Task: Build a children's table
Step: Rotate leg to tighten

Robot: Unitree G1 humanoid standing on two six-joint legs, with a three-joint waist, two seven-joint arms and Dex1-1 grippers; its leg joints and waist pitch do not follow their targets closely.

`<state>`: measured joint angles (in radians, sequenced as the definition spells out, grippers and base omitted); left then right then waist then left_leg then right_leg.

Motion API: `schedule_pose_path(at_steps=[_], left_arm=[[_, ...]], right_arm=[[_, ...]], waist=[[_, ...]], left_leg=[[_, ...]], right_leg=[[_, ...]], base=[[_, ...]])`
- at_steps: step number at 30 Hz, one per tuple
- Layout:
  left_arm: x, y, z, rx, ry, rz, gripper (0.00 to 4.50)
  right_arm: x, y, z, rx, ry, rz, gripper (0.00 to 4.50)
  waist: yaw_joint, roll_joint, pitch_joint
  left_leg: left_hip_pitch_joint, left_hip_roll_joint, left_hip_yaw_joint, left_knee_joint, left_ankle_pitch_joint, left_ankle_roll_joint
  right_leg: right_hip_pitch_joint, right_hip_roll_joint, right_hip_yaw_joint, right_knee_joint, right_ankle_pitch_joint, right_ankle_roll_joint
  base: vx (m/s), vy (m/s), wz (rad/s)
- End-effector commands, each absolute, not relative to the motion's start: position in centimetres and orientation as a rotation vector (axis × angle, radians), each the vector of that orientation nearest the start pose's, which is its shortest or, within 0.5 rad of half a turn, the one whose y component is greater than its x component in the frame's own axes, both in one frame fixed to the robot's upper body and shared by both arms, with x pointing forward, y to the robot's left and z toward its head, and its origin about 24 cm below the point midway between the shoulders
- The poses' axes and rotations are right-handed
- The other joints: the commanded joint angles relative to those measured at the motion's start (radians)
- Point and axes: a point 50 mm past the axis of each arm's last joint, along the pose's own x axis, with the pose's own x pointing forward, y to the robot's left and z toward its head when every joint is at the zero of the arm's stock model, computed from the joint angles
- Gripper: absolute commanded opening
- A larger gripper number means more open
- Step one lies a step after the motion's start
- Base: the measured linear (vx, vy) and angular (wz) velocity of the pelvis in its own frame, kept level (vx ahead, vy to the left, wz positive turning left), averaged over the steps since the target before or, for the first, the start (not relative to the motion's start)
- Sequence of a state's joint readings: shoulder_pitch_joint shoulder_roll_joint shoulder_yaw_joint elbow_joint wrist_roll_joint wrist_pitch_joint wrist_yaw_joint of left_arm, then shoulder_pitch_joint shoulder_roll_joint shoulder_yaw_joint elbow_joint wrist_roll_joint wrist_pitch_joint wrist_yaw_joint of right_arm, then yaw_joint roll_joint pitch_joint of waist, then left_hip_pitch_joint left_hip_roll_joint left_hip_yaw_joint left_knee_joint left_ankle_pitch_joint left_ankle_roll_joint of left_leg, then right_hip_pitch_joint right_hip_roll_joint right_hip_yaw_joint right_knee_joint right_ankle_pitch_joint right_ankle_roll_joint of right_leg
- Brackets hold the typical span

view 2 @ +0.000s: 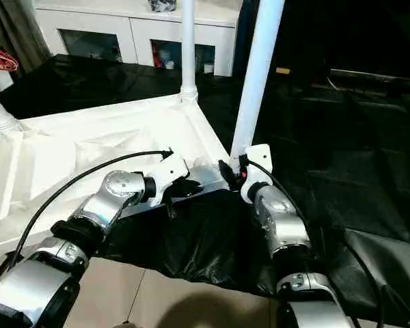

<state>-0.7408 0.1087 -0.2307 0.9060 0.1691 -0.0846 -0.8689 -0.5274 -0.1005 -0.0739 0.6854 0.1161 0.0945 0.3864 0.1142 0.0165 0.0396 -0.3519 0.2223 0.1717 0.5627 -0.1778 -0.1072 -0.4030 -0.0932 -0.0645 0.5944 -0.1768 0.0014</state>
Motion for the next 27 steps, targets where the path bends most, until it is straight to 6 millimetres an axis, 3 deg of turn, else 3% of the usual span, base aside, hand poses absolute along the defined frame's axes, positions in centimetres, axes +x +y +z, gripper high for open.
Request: schedule_pose_path(at_steps=[1,2,4,5,6,7,9,11,12,13,15,17,19,22,27], left_arm=[[33.4,3.3,6.9,0.391,0.101,-1.264,0.00],[33.4,3.5,6.8,0.395,0.106,-1.268,0.00],[33.4,3.8,6.7,0.409,0.112,-1.282,0.00],[33.4,3.8,6.7,0.409,0.112,-1.282,0.00],[33.4,4.0,6.7,0.419,0.114,-1.297,0.00],[33.4,4.1,6.7,0.428,0.113,-1.308,0.00],[33.4,5.0,6.8,0.436,0.124,-1.337,0.00],[33.5,5.3,6.9,0.438,0.132,-1.351,0.00],[33.5,5.5,7.0,0.440,0.133,-1.355,0.00],[33.6,5.7,7.1,0.440,0.135,-1.366,0.00],[33.5,6.2,7.2,0.443,0.138,-1.400,0.00],[33.4,7.3,7.0,0.463,0.163,-1.427,0.00],[33.4,8.0,6.9,0.468,0.181,-1.434,0.00],[33.3,8.8,6.8,0.454,0.201,-1.457,0.00],[33.0,10.0,6.8,0.448,0.242,-1.526,0.00]], right_arm=[[32.5,-9.5,1.3,0.155,0.330,0.603,3.61],[32.4,-9.7,1.3,0.146,0.330,0.620,3.70],[32.2,-10.3,1.2,0.106,0.323,0.638,3.78],[32.2,-10.3,1.2,0.106,0.323,0.638,3.87],[32.1,-10.8,1.3,0.088,0.316,0.650,4.01],[32.0,-11.1,1.4,0.086,0.310,0.668,4.01],[30.8,-12.7,1.7,0.070,0.278,0.801,4.01],[30.4,-13.4,1.8,0.043,0.272,0.847,4.01],[30.2,-13.7,2.0,0.034,0.268,0.868,4.01],[30.0,-14.3,2.3,0.019,0.260,0.898,4.01],[29.5,-15.2,2.9,0.005,0.243,0.966,4.01],[28.9,-16.2,3.4,0.003,0.247,1.046,4.01],[28.4,-16.7,3.6,-0.008,0.261,1.100,4.01],[27.8,-17.2,3.6,-0.037,0.288,1.168,4.01],[27.2,-17.5,3.7,-0.076,0.339,1.293,3.57]], waist=[[0.004,-0.008,-0.058],[0.003,-0.003,-0.057],[0.001,-0.013,-0.058],[0.002,-0.010,-0.059],[0.001,-0.030,-0.058],[0.008,-0.020,-0.059],[0.014,-0.022,-0.056],[0.020,-0.013,-0.057],[0.023,-0.017,-0.057],[0.025,-0.008,-0.056],[0.033,-0.016,-0.058],[0.037,-0.011,-0.059],[0.040,-0.015,-0.060],[0.043,-0.015,-0.061],[0.048,-0.017,-0.061]], left_leg=[[-0.004,-0.002,0.008,-0.061,-0.204,0.044],[-0.005,-0.002,0.007,-0.062,-0.207,0.043],[-0.006,-0.002,0.009,-0.061,-0.201,0.047],[-0.005,-0.002,0.008,-0.061,-0.197,0.048],[-0.006,-0.002,0.011,-0.060,-0.185,0.056],[-0.005,-0.002,0.009,-0.060,-0.174,0.061],[-0.005,0.000,0.010,-0.058,-0.176,0.076],[-0.005,0.002,0.011,-0.056,-0.176,0.084],[-0.004,0.003,0.012,-0.056,-0.179,0.084],[-0.002,0.004,0.012,-0.056,-0.186,0.079],[0.000,0.004,0.013,-0.053,-0.183,0.082],[-0.004,0.004,0.011,-0.053,-0.177,0.089],[-0.006,0.004,0.011,-0.050,-0.169,0.100],[-0.006,0.006,0.012,-0.048,-0.159,0.102],[-0.005,0.006,0.012,-0.047,-0.156,0.102]], right_leg=[[0.057,-0.043,0.031,-0.064,-0.159,-0.212],[0.057,-0.044,0.032,-0.063,-0.164,-0.211],[0.058,-0.042,0.032,-0.064,-0.155,-0.209],[0.058,-0.042,0.031,-0.062,-0.152,-0.211],[0.059,-0.041,0.032,-0.063,-0.144,-0.211],[0.059,-0.044,0.031,-0.060,-0.152,-0.212],[0.059,-0.043,0.032,-0.064,-0.154,-0.206],[0.057,-0.043,0.032,-0.061,-0.134,-0.212],[0.056,-0.042,0.032,-0.060,-0.133,-0.216],[0.055,-0.042,0.032,-0.062,-0.135,-0.220],[0.057,-0.040,0.033,-0.057,-0.111,-0.229],[0.058,-0.041,0.031,-0.054,-0.095,-0.236],[0.061,-0.041,0.030,-0.052,-0.081,-0.241],[0.058,-0.042,0.029,-0.050,-0.078,-0.250],[0.058,-0.043,0.028,-0.049,-0.082,-0.256]], base=[[0.000,0.000,0.00],[0.000,0.000,0.00],[0.000,0.000,0.00],[0.000,0.000,0.00],[0.000,0.000,0.00],[0.000,0.000,0.00],[0.000,0.000,0.00],[0.000,0.000,0.00],[0.000,0.000,0.00],[0.000,0.000,0.00],[0.000,0.000,0.00],[0.000,0.000,0.00],[0.000,0.000,0.00],[0.000,0.000,0.00],[0.000,0.000,0.00]])
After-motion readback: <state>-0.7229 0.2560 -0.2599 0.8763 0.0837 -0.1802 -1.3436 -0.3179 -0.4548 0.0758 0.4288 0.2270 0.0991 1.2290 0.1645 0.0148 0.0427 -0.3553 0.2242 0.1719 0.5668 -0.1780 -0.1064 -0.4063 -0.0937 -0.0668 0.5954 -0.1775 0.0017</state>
